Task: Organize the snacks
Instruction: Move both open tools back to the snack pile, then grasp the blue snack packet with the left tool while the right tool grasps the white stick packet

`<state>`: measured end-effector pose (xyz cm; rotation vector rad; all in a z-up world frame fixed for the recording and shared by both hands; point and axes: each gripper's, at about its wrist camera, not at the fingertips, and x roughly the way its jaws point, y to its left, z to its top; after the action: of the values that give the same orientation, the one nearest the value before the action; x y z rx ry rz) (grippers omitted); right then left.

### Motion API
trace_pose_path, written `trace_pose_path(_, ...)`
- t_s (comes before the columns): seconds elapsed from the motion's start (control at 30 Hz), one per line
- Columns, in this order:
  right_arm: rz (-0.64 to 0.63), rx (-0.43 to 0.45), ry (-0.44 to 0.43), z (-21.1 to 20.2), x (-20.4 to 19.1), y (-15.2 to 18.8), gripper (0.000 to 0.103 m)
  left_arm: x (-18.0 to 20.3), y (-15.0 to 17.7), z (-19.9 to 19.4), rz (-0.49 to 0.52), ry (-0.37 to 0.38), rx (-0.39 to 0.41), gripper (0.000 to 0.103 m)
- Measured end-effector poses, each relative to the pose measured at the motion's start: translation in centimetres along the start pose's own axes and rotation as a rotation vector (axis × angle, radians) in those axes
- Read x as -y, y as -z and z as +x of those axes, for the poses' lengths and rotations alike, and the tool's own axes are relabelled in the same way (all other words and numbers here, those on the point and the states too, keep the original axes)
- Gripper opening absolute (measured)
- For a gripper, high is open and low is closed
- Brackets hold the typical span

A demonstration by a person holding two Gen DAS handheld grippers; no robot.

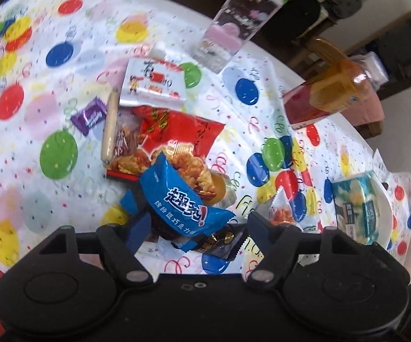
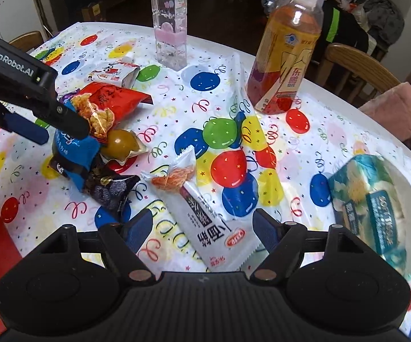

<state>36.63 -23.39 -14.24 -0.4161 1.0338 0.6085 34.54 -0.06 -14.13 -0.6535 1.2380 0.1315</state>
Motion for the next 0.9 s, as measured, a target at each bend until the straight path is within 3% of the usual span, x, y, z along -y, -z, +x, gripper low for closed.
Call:
trace_pose_path(0.17,-0.017,-0.01,-0.011,1.4,0.0,-0.3,0.07,0.1,-0.1,1.0,-0.028,-0.003,-0.015,0.069)
trace_pose_path(0.37,-0.017,-0.023,-0.016,2.6,0.0,-0.3,0.047,0.1,-0.4,1.3,-0.039,-0.02,-0.015,0.068)
trace_pose_path(0.43,-0.029,-0.023,-0.008,2.6,-0.2,-0.2,0.034,-0.2,-0.4,1.3,-0.045,-0.029,-0.014,0.064)
trace_pose_path(0.7,-0.022,-0.002,0.001,1.6,-0.7,0.6,0.017,-1.7,-0.2,1.1,-0.074,-0.033,-0.01,0.033)
trace_pose_path(0.9,-0.01,0.016,0.02,0.8,-1.4,1.3,0.008,-1.9,0.3,0.7,-0.059,-0.019,0.006,0.025)
